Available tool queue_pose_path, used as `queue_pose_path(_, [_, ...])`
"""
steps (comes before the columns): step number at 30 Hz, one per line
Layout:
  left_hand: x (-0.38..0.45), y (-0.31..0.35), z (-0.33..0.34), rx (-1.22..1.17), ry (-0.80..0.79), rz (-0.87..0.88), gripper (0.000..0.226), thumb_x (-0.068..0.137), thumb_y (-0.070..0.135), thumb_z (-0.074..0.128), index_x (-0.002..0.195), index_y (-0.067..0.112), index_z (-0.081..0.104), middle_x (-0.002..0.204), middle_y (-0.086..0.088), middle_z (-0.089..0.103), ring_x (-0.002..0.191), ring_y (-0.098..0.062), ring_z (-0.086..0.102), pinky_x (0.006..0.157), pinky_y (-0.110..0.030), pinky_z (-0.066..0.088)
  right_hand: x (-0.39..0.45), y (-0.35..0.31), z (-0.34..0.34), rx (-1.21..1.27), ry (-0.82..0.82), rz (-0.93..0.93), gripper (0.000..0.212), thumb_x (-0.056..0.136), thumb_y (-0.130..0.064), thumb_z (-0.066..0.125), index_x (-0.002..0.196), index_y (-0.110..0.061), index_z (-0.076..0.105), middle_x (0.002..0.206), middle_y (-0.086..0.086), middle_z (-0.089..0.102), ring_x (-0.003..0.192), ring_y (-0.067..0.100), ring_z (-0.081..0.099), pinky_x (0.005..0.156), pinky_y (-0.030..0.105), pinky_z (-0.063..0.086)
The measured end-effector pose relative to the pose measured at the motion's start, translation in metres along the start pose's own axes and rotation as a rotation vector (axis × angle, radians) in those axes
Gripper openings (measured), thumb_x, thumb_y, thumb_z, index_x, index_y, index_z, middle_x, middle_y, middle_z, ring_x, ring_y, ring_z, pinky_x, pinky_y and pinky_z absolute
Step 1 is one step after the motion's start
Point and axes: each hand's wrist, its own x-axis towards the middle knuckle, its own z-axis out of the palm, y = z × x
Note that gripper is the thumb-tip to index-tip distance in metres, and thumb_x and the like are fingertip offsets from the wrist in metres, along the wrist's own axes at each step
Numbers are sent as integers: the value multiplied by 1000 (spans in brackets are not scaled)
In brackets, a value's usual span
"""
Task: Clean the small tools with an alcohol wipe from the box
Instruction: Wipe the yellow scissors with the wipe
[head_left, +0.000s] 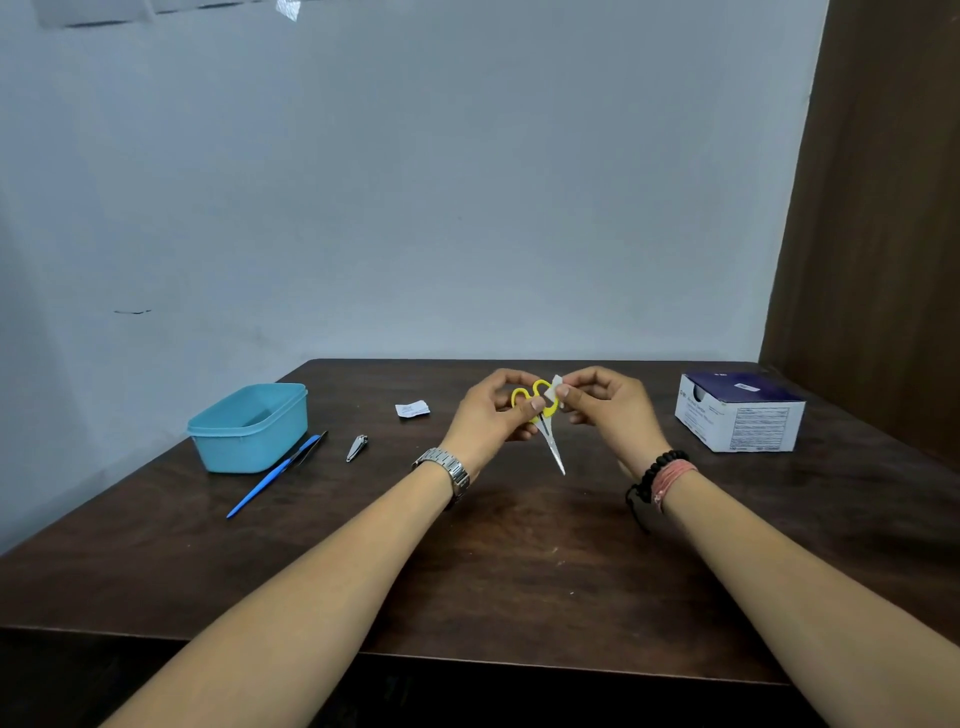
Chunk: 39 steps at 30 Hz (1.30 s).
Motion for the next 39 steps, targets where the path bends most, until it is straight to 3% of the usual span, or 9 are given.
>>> queue_pose_path(3, [-1, -1, 2, 46, -29, 22, 17, 89, 13, 67, 106, 14, 64, 84, -6, 69, 59, -10, 61, 61, -23, 53, 0, -2, -2, 22, 9, 1, 9, 86, -4, 69, 82, -12, 67, 75, 5, 71, 64, 8, 67, 57, 19, 52])
queue_pose_path(9, [5, -5, -6, 68, 91, -12, 24, 87, 18, 70, 107, 17, 56, 84, -4, 71, 63, -11, 61, 69, -31, 54, -3, -2, 3, 57, -64, 92, 6, 86, -3, 69, 86, -5, 63, 72, 9, 70, 64, 14, 67, 56, 20, 54])
queue_pose_path(14, [6, -6, -4, 71, 76, -16, 24, 87, 19, 70, 106, 16, 56, 81, -2, 71, 63, -10, 60, 67, -28, 53, -4, -5, 3, 104, -67, 115, 8, 86, -3, 69, 88, -3, 62, 69, 4, 71, 63, 11, 67, 57, 19, 54])
queue_pose_path(18, [3, -8, 1, -6, 13, -99, 40, 85, 22, 72, 119, 13, 52, 85, -7, 71, 66, -9, 62, 66, -24, 49, -3, -6, 5, 128, 5, 98, 7, 86, -3, 69, 85, -4, 62, 67, 1, 71, 59, 8, 64, 58, 19, 54])
queue_pose_path(21, [2, -12, 3, 117, -76, -130, 43, 86, 24, 71, 122, 15, 52, 86, -7, 74, 71, -9, 65, 70, -26, 51, -1, -5, 1, 146, 68, 85, 7, 86, -3, 69, 83, -5, 63, 68, 1, 72, 59, 8, 64, 60, 19, 55])
queue_pose_path(25, [4, -13, 0, 295, -92, -86, 34, 90, 24, 66, 121, 13, 59, 84, -4, 75, 72, -7, 65, 73, -25, 51, -3, -4, 2, 114, 34, 75, 9, 84, -2, 71, 82, -4, 62, 68, 5, 71, 59, 10, 65, 62, 20, 56])
queue_pose_path(32, [4, -16, 1, 423, -145, -42, 19, 96, 18, 53, 109, 15, 67, 79, 1, 73, 76, -17, 68, 78, -31, 52, -4, -2, 3, -60, -25, 1, 11, 81, -4, 75, 77, -9, 66, 71, 5, 71, 63, 14, 66, 65, 23, 56])
queue_pose_path(36, [3, -14, 4, 391, -164, -13, 19, 98, 12, 49, 103, 15, 67, 75, 3, 69, 67, -8, 61, 74, -29, 50, -6, 0, 4, -334, 2, -99, 9, 78, -12, 79, 75, -13, 70, 73, 1, 73, 65, 10, 69, 67, 23, 58])
queue_pose_path(39, [1, -13, 5, 329, -171, -19, 17, 98, 10, 50, 104, 16, 65, 74, 2, 69, 65, -5, 60, 71, -24, 51, -4, -2, 3, -431, 79, -167, 9, 77, -13, 78, 73, -14, 70, 71, -8, 72, 65, 2, 67, 65, 15, 53])
